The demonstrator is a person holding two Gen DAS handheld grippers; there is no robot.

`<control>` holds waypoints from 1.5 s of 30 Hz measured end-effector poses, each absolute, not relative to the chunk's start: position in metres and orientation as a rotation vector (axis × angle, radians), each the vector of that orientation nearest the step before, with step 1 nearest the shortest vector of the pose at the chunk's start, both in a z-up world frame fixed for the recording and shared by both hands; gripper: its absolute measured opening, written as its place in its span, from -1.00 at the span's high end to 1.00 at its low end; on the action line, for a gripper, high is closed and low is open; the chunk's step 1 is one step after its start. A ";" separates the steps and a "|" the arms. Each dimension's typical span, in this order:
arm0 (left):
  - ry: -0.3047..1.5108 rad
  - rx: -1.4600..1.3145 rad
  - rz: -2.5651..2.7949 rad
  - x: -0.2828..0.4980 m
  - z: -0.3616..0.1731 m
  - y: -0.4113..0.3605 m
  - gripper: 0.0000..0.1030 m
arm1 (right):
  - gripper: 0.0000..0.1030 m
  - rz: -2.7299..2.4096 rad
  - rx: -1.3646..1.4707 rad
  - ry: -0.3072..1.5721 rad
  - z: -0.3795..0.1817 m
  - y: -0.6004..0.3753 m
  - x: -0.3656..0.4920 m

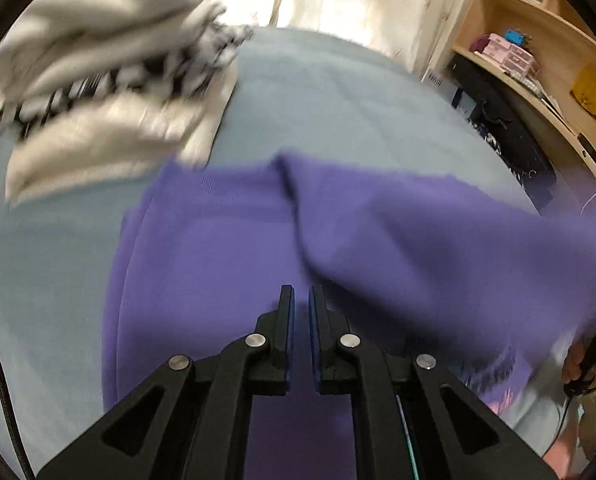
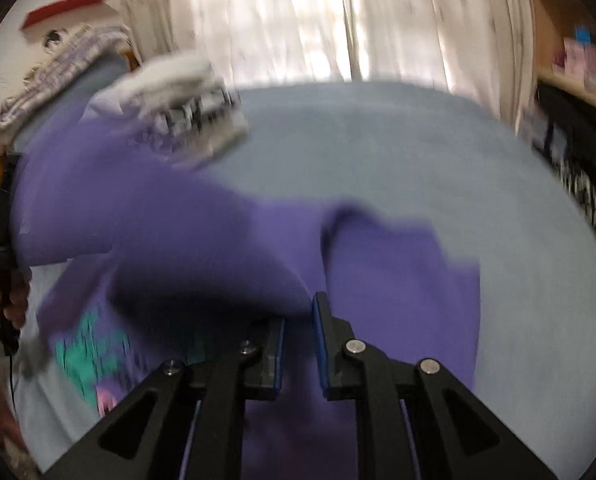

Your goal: Fold large clothes

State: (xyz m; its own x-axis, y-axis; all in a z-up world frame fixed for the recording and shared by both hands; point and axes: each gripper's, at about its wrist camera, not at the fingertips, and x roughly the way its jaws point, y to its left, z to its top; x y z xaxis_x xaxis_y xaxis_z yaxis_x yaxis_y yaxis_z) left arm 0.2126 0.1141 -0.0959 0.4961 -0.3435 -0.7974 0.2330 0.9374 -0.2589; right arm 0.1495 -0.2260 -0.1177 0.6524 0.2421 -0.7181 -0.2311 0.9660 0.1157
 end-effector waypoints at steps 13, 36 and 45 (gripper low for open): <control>1.030 -0.365 -0.574 0.170 -0.102 0.111 0.13 | 0.20 0.384 0.434 0.965 -0.136 -0.240 0.097; 0.946 -0.354 -0.515 0.180 -0.088 0.059 0.90 | 0.71 0.420 0.514 0.924 -0.131 -0.201 0.139; 1.151 -0.237 -0.284 0.169 -0.130 0.085 0.84 | 0.73 0.276 0.386 1.011 -0.165 -0.180 0.123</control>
